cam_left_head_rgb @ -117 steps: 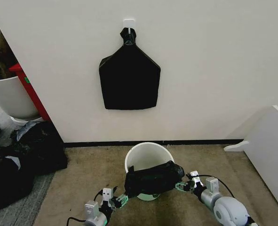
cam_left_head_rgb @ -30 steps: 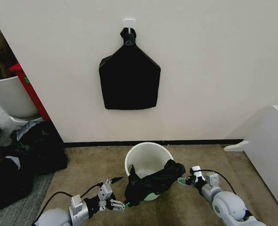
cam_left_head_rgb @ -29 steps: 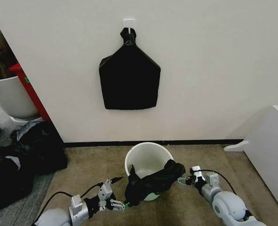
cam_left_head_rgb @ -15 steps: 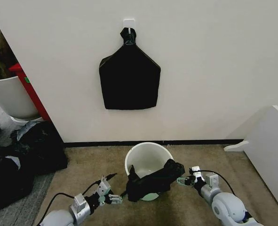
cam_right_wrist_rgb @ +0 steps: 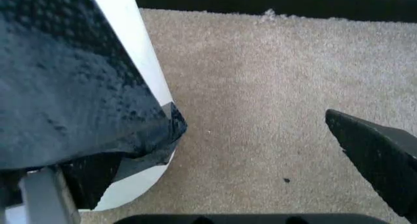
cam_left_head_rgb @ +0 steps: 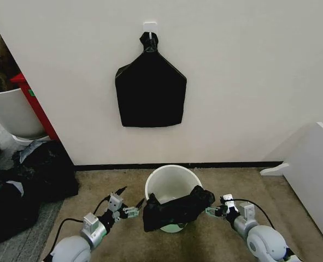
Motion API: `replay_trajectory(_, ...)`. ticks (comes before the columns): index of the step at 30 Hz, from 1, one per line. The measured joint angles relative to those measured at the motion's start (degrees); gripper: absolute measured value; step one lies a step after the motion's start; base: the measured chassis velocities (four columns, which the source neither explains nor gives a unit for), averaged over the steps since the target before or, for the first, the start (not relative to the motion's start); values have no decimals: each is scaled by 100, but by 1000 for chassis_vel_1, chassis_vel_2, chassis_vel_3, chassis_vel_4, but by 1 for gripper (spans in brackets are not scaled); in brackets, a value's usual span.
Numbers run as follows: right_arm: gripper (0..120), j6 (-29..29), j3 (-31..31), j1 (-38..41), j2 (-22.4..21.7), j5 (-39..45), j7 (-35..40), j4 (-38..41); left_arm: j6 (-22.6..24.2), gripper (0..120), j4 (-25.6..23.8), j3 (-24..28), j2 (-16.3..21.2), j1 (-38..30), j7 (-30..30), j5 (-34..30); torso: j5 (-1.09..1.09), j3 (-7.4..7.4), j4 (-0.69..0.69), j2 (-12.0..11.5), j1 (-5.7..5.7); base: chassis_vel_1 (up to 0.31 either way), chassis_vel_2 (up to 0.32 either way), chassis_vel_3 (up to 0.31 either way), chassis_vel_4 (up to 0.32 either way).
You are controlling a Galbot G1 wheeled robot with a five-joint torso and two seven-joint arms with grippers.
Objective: Place the garbage bag over the trash bin.
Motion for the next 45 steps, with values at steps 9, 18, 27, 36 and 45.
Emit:
replay_trajectory(9,100,16,31,-19,50,-4,-2,43,-469,100,-754,-342,411,1114,341,584,0,0,3,0,0,0,0,0,0)
replay_trajectory(18,100,17,-4,14,105,-1,-11,9,-817,100,-406,-20,527,969,904,1829,-1,0,0,0,0,0,0,0,0)
replay_trajectory(27,100,18,-17,20,93,20,-22,-42,-807,100,214,203,219,697,690,2765,-1,0,0,0,0,0,0,0,0)
replay_trajectory(36,100,-7,-78,56,126,37,-8,-49,-976,100,407,263,-81,709,672,3319,1,0,1,0,0,0,0,0,0)
replay_trajectory(45,100,-11,-50,-4,124,49,5,21,-984,100,641,668,-414,442,331,3589,0,0,0,0,0,0,0,0,0)
